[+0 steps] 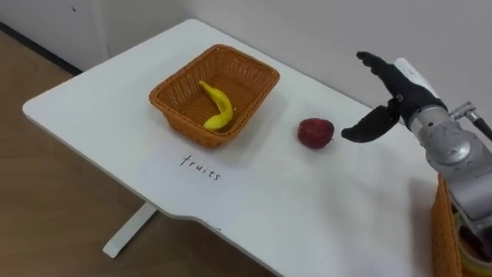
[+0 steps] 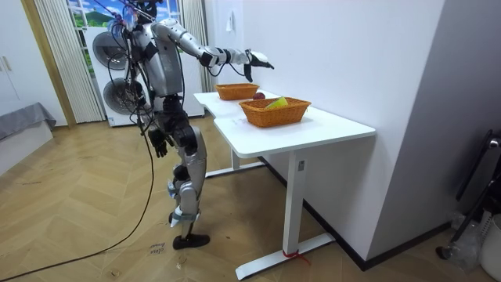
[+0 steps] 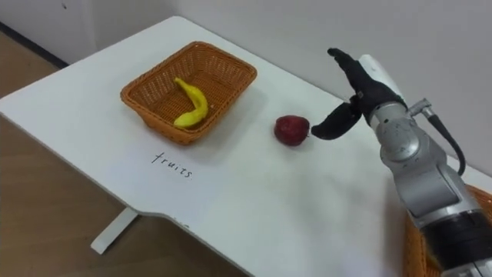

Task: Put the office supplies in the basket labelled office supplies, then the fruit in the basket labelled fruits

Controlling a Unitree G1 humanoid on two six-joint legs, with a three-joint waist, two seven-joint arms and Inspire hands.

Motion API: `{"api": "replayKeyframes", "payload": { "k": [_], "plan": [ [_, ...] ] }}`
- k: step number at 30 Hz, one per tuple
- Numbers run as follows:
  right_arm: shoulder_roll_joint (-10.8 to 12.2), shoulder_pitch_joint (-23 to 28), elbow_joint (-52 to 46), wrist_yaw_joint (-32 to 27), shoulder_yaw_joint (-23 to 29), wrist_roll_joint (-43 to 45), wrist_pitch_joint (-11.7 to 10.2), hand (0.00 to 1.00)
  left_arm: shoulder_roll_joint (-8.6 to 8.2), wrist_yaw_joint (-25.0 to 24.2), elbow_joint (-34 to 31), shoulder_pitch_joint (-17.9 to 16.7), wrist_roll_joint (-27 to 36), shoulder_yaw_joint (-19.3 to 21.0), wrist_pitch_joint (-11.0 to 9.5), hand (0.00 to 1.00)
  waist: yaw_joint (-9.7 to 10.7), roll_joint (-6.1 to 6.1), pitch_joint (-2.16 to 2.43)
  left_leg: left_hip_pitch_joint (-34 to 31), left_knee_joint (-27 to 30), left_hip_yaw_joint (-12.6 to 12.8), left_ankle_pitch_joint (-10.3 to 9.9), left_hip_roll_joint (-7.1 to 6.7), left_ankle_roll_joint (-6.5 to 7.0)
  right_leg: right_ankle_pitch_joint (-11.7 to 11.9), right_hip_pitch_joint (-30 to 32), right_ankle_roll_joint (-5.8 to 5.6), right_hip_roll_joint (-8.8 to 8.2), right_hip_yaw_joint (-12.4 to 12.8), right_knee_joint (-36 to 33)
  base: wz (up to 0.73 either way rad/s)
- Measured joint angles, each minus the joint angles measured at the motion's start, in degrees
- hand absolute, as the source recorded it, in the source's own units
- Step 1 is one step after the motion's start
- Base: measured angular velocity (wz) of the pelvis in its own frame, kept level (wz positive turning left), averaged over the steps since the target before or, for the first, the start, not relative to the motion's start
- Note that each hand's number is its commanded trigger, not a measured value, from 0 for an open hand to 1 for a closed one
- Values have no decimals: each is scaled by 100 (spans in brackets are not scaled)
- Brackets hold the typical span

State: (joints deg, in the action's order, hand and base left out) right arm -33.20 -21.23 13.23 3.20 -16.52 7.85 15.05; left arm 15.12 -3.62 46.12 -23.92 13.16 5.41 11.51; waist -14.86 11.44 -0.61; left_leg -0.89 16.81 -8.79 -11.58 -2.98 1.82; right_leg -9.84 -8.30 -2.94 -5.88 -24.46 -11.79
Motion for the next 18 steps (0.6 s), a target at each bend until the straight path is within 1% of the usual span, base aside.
{"api": "replayKeyframes", "payload": {
  "k": [3, 5, 7, 11, 12, 13, 14, 15, 16, 18],
  "plan": [
    [0, 0, 46, 22, -2, 2, -1, 0, 29, -69, -11, -10, -65, -2, 0, 0, -2, 58, -37, -73, 77, -104, -17, -25, -6, -1, 7, -2, 1, -68, 3, 12],
    [0, 0, 96, 64, -8, 140, -5, 0, 28, -105, -37, -36, -193, -9, 8, 0, -30, 85, -31, -115, 110, -145, -22, -43, -6, -1, 20, -2, -1, -81, 12, 9],
    [0, -2, 217, 68, -6, 196, -7, 0, 28, -156, -227, -75, -384, -8, 26, 0, -63, 94, -25, -254, 282, -196, -78, -50, -2, -1, 52, -2, 14, -106, 13, 12],
    [0, -2, 478, 69, -1, 197, -11, 0, 31, -161, -446, -62, -474, -7, 14, 0, -140, 106, -15, -510, 454, -232, -101, -70, 1, 1, 200, 0, 20, -124, -1, 9],
    [0, -13, 569, 71, -1, 195, -26, 0, 47, -161, -491, -60, -477, -5, 18, 0, -148, 121, -4, -612, 495, -238, -99, -67, 0, 4, 285, 7, 27, -103, -3, 4],
    [0, -19, 713, 73, -4, 188, -35, 0, 89, -161, -526, -54, -470, -5, 22, 0, -175, 156, 23, -687, 509, -247, -88, -64, -3, 11, 351, 16, 29, -99, -2, 0],
    [0, -25, 816, 74, -15, 179, -41, 0, 122, -161, -552, -55, -469, -4, 28, 0, -235, 168, 18, -700, 502, -243, -81, -64, -1, 21, 370, 19, 30, -99, -2, 0],
    [0, -25, 1035, 74, -31, 178, -38, 0, 188, -160, -559, -39, -470, -4, 29, 0, -304, 189, 9, -723, 494, -238, -73, -65, 11, 32, 402, 23, 33, -92, -4, 0],
    [0, -27, 1204, 73, -37, 177, -23, 0, 240, -156, -559, -20, -468, -5, 29, 0, -405, 206, 9, -765, 492, -237, -67, -63, 9, 34, 449, 25, 33, -101, -8, -4],
    [1, -92, 1472, 72, -72, 156, -20, 0, 274, -149, -558, 12, -463, -11, 29, 0, -444, 231, -8, -839, 488, -238, -58, -63, 1, 35, 531, 26, 33, -105, -16, 0]
  ]
}}
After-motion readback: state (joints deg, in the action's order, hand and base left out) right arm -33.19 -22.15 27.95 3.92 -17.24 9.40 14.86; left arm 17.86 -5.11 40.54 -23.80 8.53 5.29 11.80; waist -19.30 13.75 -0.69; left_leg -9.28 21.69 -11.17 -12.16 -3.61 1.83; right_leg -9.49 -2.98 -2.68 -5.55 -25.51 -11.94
